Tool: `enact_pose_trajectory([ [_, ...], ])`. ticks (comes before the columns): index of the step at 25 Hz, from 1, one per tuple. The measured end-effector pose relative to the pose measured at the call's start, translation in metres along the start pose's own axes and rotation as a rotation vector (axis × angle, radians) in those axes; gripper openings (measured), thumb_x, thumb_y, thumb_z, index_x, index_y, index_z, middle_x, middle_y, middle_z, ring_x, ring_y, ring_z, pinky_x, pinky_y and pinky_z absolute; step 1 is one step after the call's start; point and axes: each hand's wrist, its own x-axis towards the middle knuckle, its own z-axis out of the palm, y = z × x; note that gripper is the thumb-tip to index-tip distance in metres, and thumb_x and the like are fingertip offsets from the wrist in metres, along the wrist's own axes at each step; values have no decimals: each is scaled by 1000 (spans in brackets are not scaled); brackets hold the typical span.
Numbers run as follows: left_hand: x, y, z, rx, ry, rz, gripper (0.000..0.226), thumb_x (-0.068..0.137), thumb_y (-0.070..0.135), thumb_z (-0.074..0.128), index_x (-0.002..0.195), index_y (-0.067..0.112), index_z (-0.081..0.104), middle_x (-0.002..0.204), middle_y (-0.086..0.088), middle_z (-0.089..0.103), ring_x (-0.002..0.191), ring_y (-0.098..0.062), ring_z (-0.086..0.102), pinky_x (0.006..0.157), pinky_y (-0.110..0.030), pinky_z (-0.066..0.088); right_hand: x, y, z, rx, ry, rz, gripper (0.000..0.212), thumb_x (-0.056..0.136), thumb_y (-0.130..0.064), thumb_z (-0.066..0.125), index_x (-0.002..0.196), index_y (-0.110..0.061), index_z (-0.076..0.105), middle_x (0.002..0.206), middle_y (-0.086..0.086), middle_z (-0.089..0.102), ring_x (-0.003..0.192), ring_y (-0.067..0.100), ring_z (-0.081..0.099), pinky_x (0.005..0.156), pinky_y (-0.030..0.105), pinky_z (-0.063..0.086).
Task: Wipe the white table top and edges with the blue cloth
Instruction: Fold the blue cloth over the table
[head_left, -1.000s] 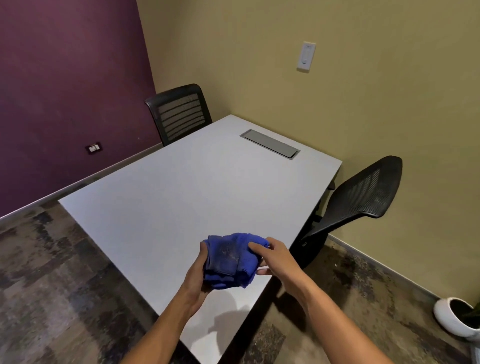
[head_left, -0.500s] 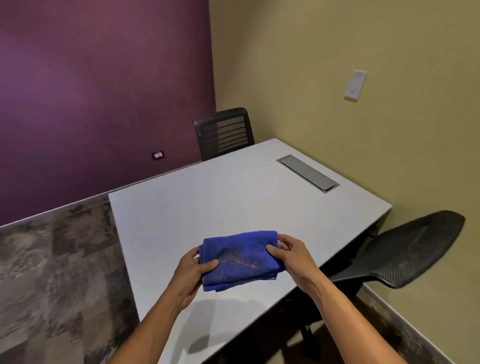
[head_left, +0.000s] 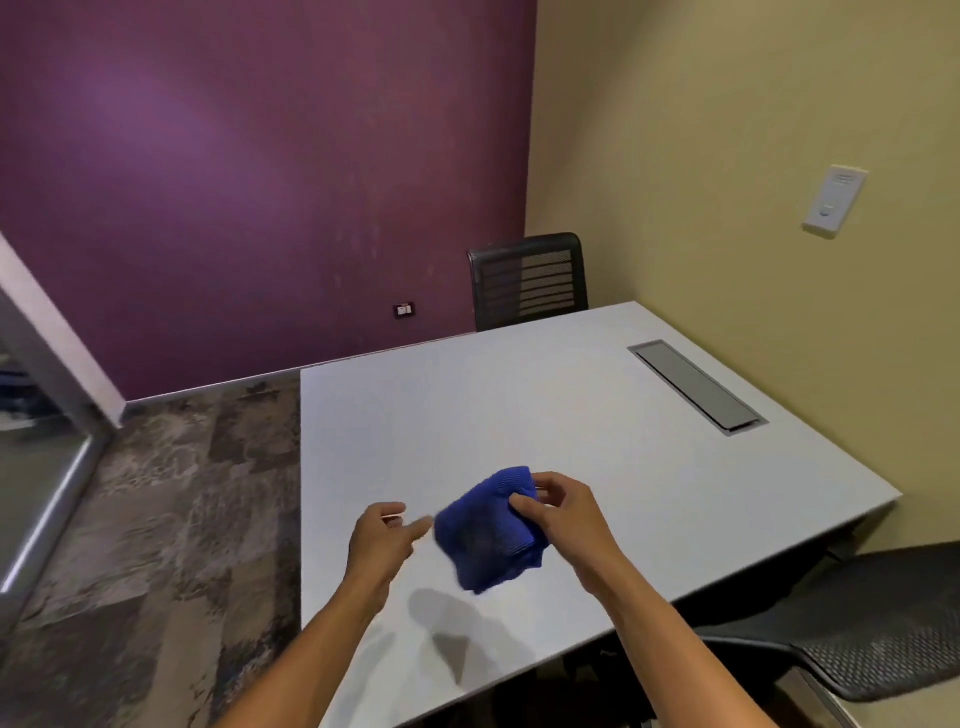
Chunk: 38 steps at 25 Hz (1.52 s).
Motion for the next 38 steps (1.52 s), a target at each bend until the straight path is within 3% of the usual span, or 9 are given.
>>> enact_pose_trajectory([
  [7,13,52,33,-237,-291,84,47,85,57,65,99,13,74,95,-9,78,89,-27,75,79,-41,61,32,-22,55,-392,-148,-174,31,86,-35,65,116,-35,69,104,-14,75,92,4,71,88,34,61],
  [11,60,62,9,-222,-332,158,22,84,30,75,96,11,74,97,-15,76,95,-35,72,80,-42,60,68,-30,59,-519,-462,-202,44,86,-25,48,124,-44,61,109,-14,74,104,11,70,93,39,58],
  [14,98,72,-23,-157,-381,212,14,94,14,64,103,10,73,102,-13,76,102,-32,70,84,-35,57,103,-34,54,-344,-356,-239,41,94,-16,54,117,-45,70,116,-16,75,111,9,70,102,44,55],
  [17,123,96,-56,-79,-561,243,22,96,26,62,112,13,70,113,-13,72,102,-27,69,85,-32,56,138,-37,60,-271,-223,-273,35,91,-42,65,125,-50,67,129,-28,66,119,-3,63,106,38,53],
  [20,137,122,-77,-53,-717,258,36,93,38,63,119,13,65,121,-16,67,106,-28,67,87,-32,55,161,-45,71,-342,-375,-286,66,85,-70,68,144,-62,41,151,-39,40,140,-10,40,113,24,39],
  [24,153,140,-91,-122,-586,290,38,88,46,64,117,22,67,118,-9,70,106,-26,68,82,-30,57,182,-55,86,-338,-577,-306,85,81,-64,78,150,-62,28,152,-38,38,138,-11,41,110,21,45],
  [28,165,135,-91,-245,-410,272,26,90,37,61,110,23,71,112,-7,73,101,-21,70,76,-27,58,187,-55,97,-560,-450,-561,107,74,-70,80,156,-54,13,161,-32,19,146,-7,27,114,18,31],
  [34,169,118,-66,-407,-293,187,27,93,33,61,112,16,70,114,-15,73,103,-30,71,77,-36,60,179,-54,134,-788,-147,-1105,62,87,-63,70,133,-24,58,133,1,57,117,21,55,103,34,41],
  [38,163,103,-50,-501,-303,131,38,85,38,69,112,11,71,112,-18,73,97,-30,72,73,-36,60,176,-55,143,-655,-119,-875,23,95,-28,69,117,-21,75,104,-5,73,92,14,64,86,32,54],
])
